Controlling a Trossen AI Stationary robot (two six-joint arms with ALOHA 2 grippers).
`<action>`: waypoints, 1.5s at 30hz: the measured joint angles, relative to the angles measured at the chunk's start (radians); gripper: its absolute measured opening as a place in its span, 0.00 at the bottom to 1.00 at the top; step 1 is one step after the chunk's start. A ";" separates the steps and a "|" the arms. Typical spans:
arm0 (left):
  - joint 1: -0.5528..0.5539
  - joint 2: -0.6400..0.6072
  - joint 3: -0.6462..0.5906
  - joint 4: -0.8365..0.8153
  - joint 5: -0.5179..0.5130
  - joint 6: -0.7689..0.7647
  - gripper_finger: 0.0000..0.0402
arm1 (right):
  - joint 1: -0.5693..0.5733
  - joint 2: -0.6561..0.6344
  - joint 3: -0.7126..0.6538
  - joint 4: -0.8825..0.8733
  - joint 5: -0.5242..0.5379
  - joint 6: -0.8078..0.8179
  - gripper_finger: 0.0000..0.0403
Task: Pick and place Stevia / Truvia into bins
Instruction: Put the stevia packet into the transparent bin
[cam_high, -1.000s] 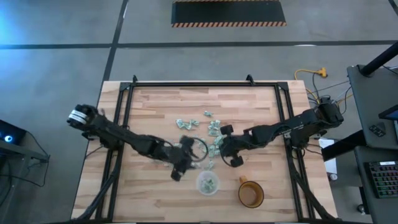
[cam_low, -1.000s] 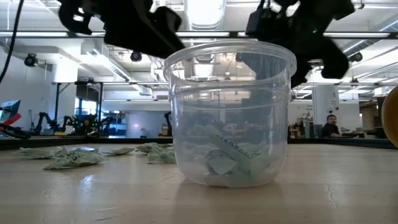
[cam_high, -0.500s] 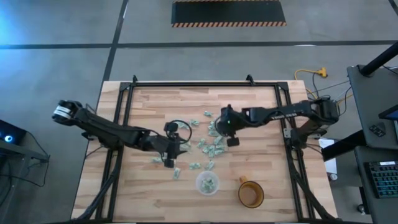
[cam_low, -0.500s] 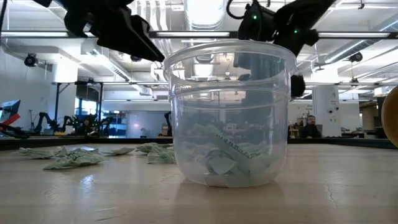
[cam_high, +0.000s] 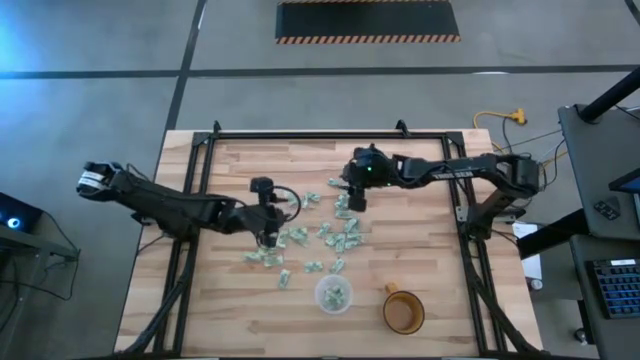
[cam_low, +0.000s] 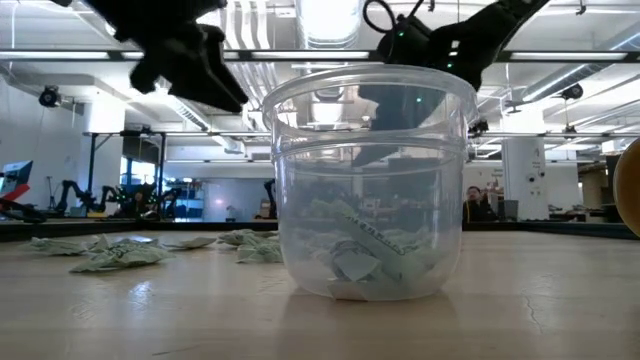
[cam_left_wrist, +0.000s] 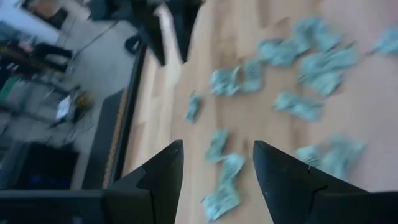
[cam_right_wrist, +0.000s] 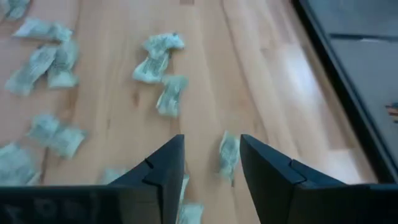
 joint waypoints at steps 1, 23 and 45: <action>0.014 0.000 -0.003 -0.001 -0.002 0.001 0.44 | -0.004 0.021 0.017 -0.008 0.004 0.003 0.38; 0.088 0.002 -0.083 0.000 -0.003 -0.087 0.44 | -0.102 0.456 0.471 -0.452 -0.072 0.097 0.37; 0.088 0.002 -0.096 0.003 -0.003 -0.098 0.44 | -0.101 0.453 0.461 -0.493 0.017 0.080 0.03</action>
